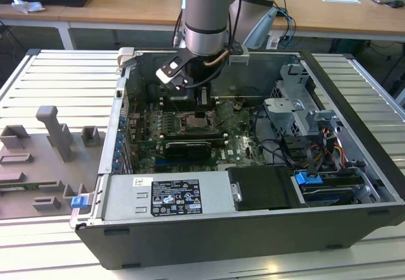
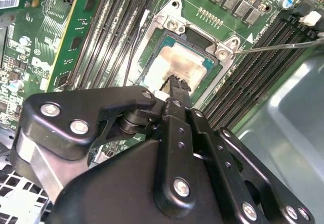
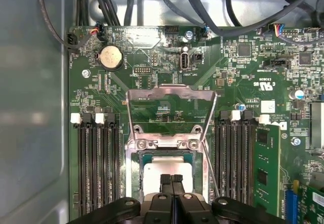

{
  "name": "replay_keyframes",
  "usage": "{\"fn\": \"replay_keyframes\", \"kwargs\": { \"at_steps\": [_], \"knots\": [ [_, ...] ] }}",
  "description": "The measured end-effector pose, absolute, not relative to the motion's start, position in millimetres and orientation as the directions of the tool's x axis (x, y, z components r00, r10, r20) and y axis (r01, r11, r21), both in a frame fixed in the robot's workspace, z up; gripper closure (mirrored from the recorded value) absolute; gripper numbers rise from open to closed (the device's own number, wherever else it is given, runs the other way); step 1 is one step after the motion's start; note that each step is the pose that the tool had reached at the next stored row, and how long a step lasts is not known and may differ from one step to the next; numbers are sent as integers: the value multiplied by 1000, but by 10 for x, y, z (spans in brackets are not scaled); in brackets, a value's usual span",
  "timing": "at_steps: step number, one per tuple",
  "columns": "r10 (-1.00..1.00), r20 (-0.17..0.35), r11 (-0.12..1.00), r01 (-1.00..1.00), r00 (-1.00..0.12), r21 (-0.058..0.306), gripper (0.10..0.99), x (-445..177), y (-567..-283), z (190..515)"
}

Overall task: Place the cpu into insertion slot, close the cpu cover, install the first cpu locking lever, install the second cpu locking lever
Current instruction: 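Close the cpu cover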

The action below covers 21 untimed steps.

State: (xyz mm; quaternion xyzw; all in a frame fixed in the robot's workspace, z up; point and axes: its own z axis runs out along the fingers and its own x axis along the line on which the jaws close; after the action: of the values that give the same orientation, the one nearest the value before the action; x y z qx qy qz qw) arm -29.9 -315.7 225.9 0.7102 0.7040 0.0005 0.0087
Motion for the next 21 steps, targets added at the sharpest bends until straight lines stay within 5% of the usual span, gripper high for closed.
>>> {"fn": "replay_keyframes", "kwargs": {
  "at_steps": [9, 21],
  "knots": [
    [1000, -15, -9, 1000, 9, 13, 980, -298, -3155, 2545],
    [1000, -15, -9, 1000, 9, 13, 980, -208, -3155, 2544]
  ]
}}
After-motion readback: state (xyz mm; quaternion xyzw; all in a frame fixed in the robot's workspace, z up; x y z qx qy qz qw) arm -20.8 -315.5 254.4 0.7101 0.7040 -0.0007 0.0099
